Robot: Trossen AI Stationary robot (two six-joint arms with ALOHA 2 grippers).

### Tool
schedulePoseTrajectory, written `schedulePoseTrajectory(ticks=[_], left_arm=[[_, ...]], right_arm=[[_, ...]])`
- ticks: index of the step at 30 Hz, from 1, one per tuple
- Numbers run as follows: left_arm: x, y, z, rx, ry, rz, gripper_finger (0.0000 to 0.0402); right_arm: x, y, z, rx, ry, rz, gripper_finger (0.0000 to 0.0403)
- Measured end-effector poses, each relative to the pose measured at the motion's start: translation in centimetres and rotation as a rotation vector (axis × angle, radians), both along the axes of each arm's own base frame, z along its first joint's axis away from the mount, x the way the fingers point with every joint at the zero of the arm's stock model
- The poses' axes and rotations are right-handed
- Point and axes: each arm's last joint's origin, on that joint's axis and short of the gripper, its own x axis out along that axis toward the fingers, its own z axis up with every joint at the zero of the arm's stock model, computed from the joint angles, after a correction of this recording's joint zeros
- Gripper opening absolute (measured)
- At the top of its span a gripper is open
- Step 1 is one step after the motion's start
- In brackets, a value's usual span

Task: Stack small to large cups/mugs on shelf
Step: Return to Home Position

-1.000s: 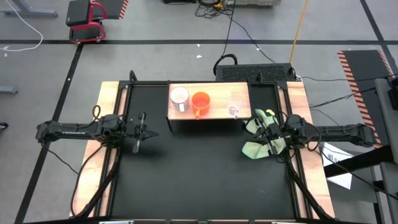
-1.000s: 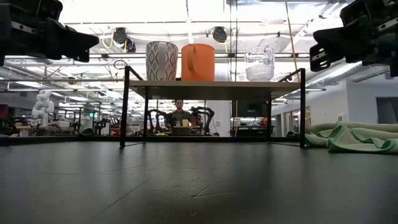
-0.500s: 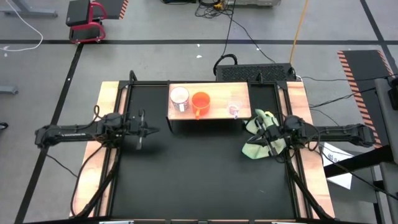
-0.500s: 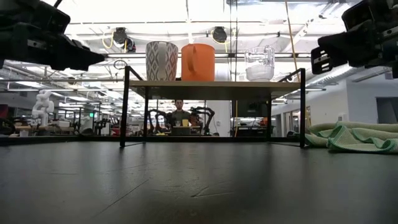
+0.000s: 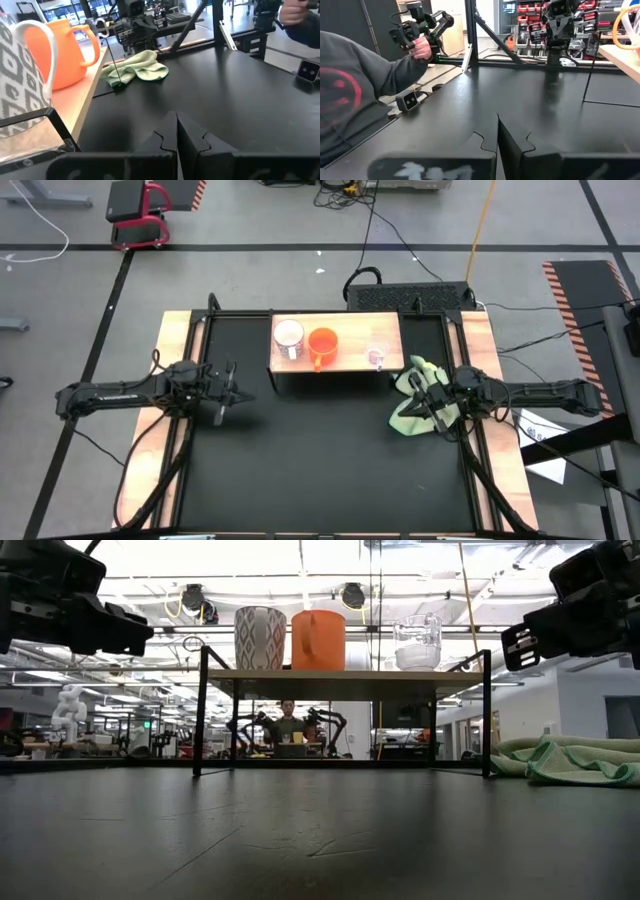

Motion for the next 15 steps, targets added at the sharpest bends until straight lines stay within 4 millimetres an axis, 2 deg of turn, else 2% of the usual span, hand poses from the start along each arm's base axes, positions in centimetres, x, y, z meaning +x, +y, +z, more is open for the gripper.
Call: schedulePoseTrajectory(ticks=[15], left_arm=[[-0.03,0.04,-0.20,-0.046,0.029,0.022,0.0020]], right_arm=[[0.00,0.03,0.17,0.018,-0.010,0.013,0.0000]])
